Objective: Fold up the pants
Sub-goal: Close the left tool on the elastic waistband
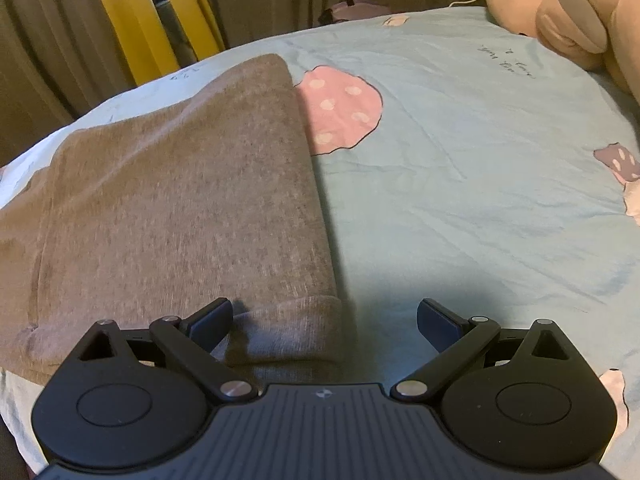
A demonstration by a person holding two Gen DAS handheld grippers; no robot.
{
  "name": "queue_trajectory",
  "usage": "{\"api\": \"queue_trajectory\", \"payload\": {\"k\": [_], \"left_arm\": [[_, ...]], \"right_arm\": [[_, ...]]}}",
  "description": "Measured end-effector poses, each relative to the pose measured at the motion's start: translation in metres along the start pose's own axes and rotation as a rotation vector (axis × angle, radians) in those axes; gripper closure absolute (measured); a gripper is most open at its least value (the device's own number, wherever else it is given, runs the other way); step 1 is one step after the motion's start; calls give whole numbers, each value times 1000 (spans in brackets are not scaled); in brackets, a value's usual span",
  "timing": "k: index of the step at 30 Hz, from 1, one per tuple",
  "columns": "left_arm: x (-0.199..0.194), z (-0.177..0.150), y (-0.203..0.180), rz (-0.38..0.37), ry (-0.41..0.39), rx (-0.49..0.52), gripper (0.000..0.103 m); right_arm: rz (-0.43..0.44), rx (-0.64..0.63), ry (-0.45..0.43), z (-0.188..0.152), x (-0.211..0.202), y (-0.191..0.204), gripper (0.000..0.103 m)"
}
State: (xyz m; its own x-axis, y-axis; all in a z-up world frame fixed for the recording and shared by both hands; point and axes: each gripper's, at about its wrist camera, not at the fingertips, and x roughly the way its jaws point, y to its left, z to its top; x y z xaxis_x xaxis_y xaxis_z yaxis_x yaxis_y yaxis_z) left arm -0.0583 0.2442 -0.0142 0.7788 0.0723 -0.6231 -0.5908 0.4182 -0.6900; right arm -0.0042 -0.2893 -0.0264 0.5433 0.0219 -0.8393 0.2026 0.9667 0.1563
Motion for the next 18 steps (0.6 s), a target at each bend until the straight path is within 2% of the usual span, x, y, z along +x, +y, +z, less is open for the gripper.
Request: {"api": "queue_trajectory", "payload": {"k": [5,18], "left_arm": [[22,8,23,-89,38,-151,14],[58,31,40,-189,0,-287,15]], "right_arm": [[15,25,11,1,4,-1,4],[18,66,19,2,10,-7,4]]}}
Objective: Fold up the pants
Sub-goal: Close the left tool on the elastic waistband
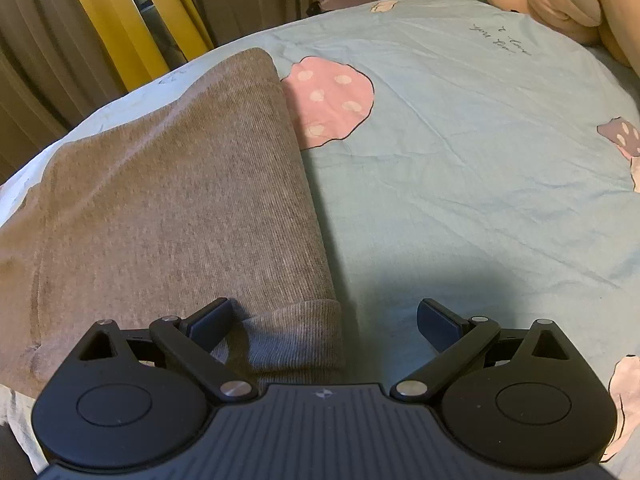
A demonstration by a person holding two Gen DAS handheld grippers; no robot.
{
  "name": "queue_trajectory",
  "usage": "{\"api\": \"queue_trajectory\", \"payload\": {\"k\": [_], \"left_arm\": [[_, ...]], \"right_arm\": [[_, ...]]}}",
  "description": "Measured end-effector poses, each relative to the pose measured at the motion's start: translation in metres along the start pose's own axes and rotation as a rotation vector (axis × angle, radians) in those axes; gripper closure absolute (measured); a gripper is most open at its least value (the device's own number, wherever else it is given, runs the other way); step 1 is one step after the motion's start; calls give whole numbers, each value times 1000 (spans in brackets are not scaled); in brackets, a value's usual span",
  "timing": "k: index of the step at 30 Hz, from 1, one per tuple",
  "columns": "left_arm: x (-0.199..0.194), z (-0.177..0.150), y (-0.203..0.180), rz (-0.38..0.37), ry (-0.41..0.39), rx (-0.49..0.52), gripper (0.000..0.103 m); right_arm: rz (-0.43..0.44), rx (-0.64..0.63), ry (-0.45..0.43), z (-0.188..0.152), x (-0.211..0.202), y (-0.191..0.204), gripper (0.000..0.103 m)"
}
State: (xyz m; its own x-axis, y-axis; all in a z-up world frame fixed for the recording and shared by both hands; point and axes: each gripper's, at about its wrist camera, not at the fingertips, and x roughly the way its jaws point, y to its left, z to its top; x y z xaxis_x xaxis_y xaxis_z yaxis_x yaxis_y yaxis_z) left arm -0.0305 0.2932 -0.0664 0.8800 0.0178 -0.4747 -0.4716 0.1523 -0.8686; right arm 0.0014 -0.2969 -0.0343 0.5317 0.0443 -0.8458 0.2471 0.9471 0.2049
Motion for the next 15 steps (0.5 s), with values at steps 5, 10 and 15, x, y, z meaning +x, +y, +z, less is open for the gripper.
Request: {"api": "queue_trajectory", "payload": {"k": [5,10,15], "left_arm": [[5,-8,-15,21,2,100,21],[2,-12,-14,-9,-25,143,34],[14,-5,-9,-3,-28,64,23]], "right_arm": [[-7,-10,1,0,0,1,4],[-12,-10,0,1,1,2,4],[-19,-5,0,1,2,4,4]]}}
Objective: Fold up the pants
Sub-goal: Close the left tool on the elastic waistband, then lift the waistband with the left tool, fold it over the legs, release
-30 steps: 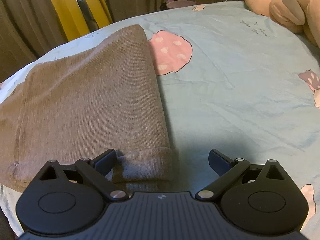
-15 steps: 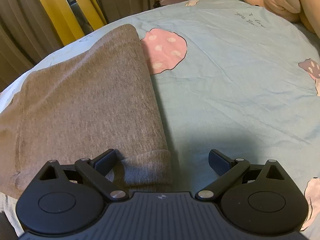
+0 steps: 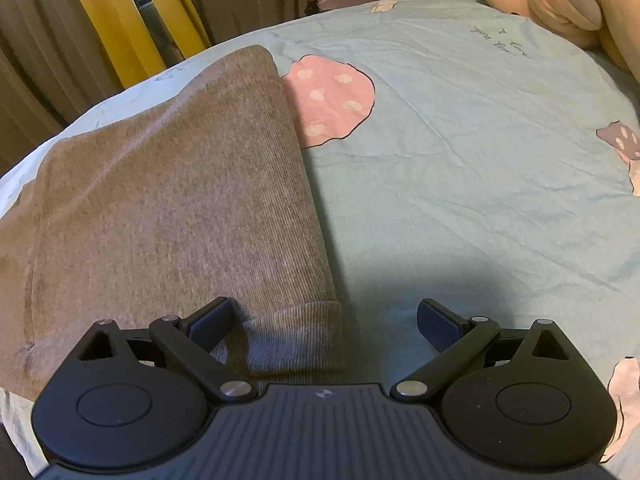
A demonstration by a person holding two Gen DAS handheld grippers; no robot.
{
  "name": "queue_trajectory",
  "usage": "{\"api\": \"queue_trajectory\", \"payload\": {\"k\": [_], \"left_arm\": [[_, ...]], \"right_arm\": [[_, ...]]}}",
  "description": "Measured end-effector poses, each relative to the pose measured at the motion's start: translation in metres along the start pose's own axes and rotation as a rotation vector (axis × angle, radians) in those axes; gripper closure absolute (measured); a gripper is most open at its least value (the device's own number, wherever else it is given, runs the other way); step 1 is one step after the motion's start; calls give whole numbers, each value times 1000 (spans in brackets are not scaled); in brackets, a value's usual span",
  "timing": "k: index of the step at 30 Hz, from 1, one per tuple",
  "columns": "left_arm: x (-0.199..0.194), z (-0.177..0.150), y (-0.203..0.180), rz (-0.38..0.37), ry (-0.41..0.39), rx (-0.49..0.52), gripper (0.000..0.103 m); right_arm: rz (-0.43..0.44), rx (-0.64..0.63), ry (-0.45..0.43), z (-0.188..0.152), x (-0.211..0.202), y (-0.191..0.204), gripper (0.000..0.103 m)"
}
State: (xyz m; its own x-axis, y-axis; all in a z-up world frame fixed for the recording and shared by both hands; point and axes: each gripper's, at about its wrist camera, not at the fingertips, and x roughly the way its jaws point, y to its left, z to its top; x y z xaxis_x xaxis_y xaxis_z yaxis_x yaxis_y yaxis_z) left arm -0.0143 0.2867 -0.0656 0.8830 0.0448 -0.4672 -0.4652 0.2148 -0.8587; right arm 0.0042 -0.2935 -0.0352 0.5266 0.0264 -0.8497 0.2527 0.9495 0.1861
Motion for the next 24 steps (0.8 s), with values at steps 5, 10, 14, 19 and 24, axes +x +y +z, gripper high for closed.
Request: {"api": "queue_trajectory", "payload": {"k": [5,10,14,19,24], "left_arm": [[8,-6,-18,78,-7,164,58],[-19,-9,-33,27,-36,231,70],[-43,-34,-90,11,-83,527,76],[-71,-84,-164,-125,-66,810,81],[-96,-168,-224,-369,-2,1032,100]], "right_arm": [[-7,-12,-7,-1,-2,1,4],[-4,-13,-11,-1,-3,-1,4],[1,-9,-23,-1,-6,-1,4],[21,21,-51,-2,-12,-6,4],[46,65,-78,-2,-18,-14,4]]}}
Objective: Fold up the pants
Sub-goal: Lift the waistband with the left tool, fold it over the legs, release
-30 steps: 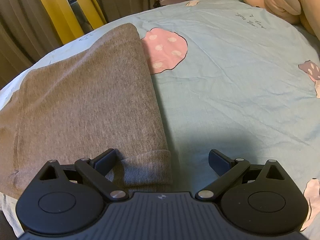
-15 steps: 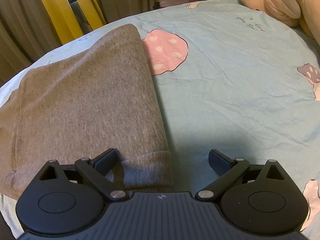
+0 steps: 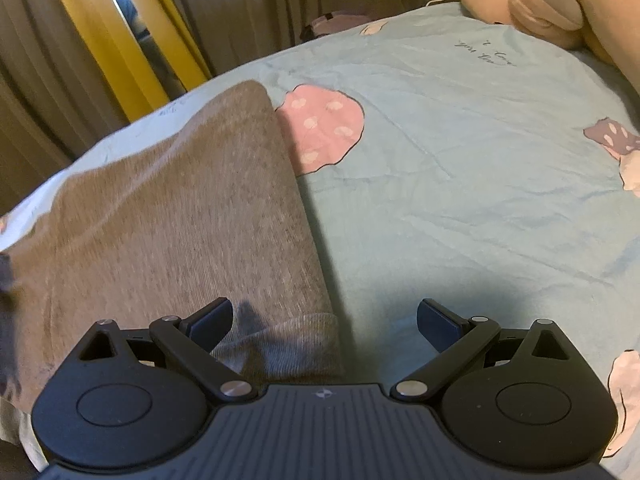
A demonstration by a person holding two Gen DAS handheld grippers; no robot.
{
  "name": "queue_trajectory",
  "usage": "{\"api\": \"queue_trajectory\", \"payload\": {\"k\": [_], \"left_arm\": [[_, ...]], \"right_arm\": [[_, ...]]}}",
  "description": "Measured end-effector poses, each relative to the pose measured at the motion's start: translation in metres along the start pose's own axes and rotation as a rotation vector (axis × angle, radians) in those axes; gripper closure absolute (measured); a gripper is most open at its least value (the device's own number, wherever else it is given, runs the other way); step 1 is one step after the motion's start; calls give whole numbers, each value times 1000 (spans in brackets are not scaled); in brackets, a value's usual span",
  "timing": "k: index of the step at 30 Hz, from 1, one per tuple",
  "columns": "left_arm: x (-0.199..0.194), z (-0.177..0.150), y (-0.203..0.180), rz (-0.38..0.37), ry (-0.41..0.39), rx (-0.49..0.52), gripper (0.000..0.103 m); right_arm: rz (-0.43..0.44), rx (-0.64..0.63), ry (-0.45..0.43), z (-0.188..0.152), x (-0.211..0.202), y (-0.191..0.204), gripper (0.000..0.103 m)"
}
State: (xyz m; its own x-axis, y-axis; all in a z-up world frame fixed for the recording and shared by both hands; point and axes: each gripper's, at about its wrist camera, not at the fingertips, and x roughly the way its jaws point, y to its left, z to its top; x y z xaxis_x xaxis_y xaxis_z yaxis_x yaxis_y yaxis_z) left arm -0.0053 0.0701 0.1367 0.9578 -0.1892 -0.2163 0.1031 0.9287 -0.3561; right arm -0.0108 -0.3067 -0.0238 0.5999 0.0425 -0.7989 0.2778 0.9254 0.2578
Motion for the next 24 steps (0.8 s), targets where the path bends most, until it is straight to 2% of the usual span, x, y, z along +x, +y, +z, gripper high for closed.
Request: {"api": "queue_trajectory", "payload": {"k": [2,3,6,8,10,11,12,14,16,19,21,24], "left_arm": [[10,-5,-44,-129,27,49,98],[19,-13,-65,-167,61,72,93],[43,-42,-100,-175,193,118,77],[48,-63,-102,-165,268,72,62],[44,-75,-87,-137,305,26,52],[38,-81,-75,-105,313,4,42],[47,-80,-57,-63,324,-11,39],[38,-80,-27,27,352,-52,38],[26,-77,12,94,361,-136,33],[9,-75,59,165,348,-252,31],[9,-76,79,186,364,-306,28],[28,-82,101,140,412,-424,23]], "right_arm": [[2,14,-7,0,-2,-2,4],[3,20,-11,0,-3,-3,4],[3,33,-26,-1,-7,-6,4],[7,37,-34,-2,-10,-7,4],[27,38,-49,-3,-14,-8,4],[41,40,-54,-4,-16,-8,4],[54,45,-58,-3,-16,-9,4],[77,51,-51,-2,-14,-10,4],[92,40,-31,-1,-9,-7,4],[118,-36,-36,-2,-10,7,4],[137,-107,-59,-6,-13,21,4],[138,-181,-77,-11,-14,37,4]]}}
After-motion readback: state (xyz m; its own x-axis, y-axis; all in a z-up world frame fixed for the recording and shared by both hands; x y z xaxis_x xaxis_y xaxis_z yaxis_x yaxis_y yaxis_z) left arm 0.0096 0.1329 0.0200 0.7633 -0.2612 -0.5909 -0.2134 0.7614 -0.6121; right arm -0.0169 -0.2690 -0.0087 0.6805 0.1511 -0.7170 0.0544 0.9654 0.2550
